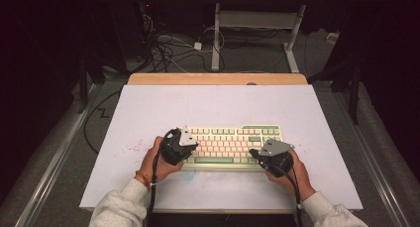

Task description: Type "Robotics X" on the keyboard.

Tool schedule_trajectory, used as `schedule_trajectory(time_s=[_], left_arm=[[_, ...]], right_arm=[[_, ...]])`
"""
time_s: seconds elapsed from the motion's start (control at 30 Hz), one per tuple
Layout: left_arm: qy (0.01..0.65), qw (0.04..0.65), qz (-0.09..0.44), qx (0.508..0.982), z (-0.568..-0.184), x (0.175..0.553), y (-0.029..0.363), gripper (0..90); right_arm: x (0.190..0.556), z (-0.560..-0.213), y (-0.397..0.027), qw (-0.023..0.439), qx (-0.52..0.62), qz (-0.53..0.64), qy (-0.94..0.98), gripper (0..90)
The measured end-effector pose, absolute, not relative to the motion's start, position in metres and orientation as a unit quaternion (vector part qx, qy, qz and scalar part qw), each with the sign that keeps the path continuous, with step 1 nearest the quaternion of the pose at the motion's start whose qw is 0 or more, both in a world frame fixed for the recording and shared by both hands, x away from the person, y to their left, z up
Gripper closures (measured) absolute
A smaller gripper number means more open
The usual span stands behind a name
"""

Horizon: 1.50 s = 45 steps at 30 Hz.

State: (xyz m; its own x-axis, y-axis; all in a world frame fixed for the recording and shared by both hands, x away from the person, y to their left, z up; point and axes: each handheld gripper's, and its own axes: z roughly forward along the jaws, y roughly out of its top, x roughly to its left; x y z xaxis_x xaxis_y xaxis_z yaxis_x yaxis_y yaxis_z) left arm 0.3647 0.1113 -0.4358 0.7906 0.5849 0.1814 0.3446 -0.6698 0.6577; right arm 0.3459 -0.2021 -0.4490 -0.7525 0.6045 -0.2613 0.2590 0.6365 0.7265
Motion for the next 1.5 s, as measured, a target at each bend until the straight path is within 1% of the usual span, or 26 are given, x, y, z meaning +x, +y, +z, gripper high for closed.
schedule_trajectory(time_s=[0.07, 0.13, 0.2, 0.23, 0.33, 0.5, 0.53, 0.7, 0.77, 0.83, 0.9, 0.93, 1.0, 1.03, 1.1, 1.2, 1.33, 1.5], left_arm=[[0.259, 0.314, 0.198, 0.892, -0.435, 0.364, 0.111, 81.0], [0.258, 0.316, 0.195, 0.892, -0.436, 0.364, 0.111, 76.8], [0.258, 0.315, 0.209, 0.889, -0.437, 0.364, 0.111, 71.2], [0.258, 0.319, 0.205, 0.889, -0.437, 0.363, 0.111, 69.7], [0.258, 0.319, 0.221, 0.885, -0.437, 0.362, 0.111, 60.3], [0.264, 0.329, 0.226, 0.878, -0.438, 0.362, 0.111, 52.7], [0.266, 0.330, 0.229, 0.876, -0.438, 0.362, 0.111, 50.0], [0.265, 0.339, 0.249, 0.868, -0.437, 0.359, 0.111, 42.1], [0.267, 0.339, 0.250, 0.867, -0.437, 0.359, 0.111, 37.7], [0.266, 0.340, 0.253, 0.866, -0.437, 0.359, 0.111, 35.1], [0.263, 0.340, 0.255, 0.866, -0.438, 0.358, 0.110, 30.0], [0.262, 0.339, 0.258, 0.866, -0.438, 0.358, 0.110, 29.1], [0.261, 0.343, 0.256, 0.865, -0.438, 0.357, 0.110, 23.4], [0.262, 0.343, 0.256, 0.865, -0.438, 0.357, 0.111, 21.0], [0.263, 0.342, 0.262, 0.863, -0.439, 0.356, 0.111, 18.8], [0.265, 0.348, 0.262, 0.860, -0.439, 0.355, 0.113, 16.7], [0.260, 0.354, 0.263, 0.859, -0.439, 0.354, 0.115, 16.0], [0.254, 0.353, 0.270, 0.859, -0.438, 0.352, 0.114, 16.0]], right_arm=[[0.346, -0.447, -0.203, 0.249, 0.252, 0.351, 0.867, 90.0], [0.345, -0.445, -0.204, 0.249, 0.252, 0.356, 0.865, 90.0], [0.345, -0.444, -0.204, 0.249, 0.255, 0.359, 0.863, 89.9], [0.345, -0.443, -0.204, 0.250, 0.257, 0.359, 0.862, 89.9], [0.345, -0.442, -0.205, 0.255, 0.262, 0.363, 0.857, 88.2], [0.345, -0.438, -0.207, 0.261, 0.266, 0.373, 0.850, 86.9], [0.346, -0.437, -0.208, 0.260, 0.270, 0.375, 0.848, 85.7], [0.346, -0.435, -0.209, 0.266, 0.277, 0.387, 0.838, 75.3], [0.346, -0.435, -0.209, 0.269, 0.280, 0.390, 0.835, 68.7], [0.347, -0.435, -0.210, 0.270, 0.282, 0.394, 0.832, 60.8], [0.347, -0.435, -0.210, 0.276, 0.289, 0.391, 0.829, 54.0], [0.347, -0.435, -0.211, 0.276, 0.290, 0.392, 0.828, 50.7], [0.348, -0.435, -0.211, 0.279, 0.292, 0.393, 0.826, 43.1], [0.348, -0.435, -0.211, 0.281, 0.292, 0.395, 0.825, 40.8], [0.348, -0.435, -0.210, 0.286, 0.295, 0.397, 0.821, 33.2], [0.349, -0.435, -0.208, 0.287, 0.299, 0.400, 0.817, 26.4], [0.349, -0.436, -0.206, 0.289, 0.302, 0.397, 0.817, 22.2], [0.349, -0.435, -0.205, 0.296, 0.300, 0.397, 0.815, 21.4]])
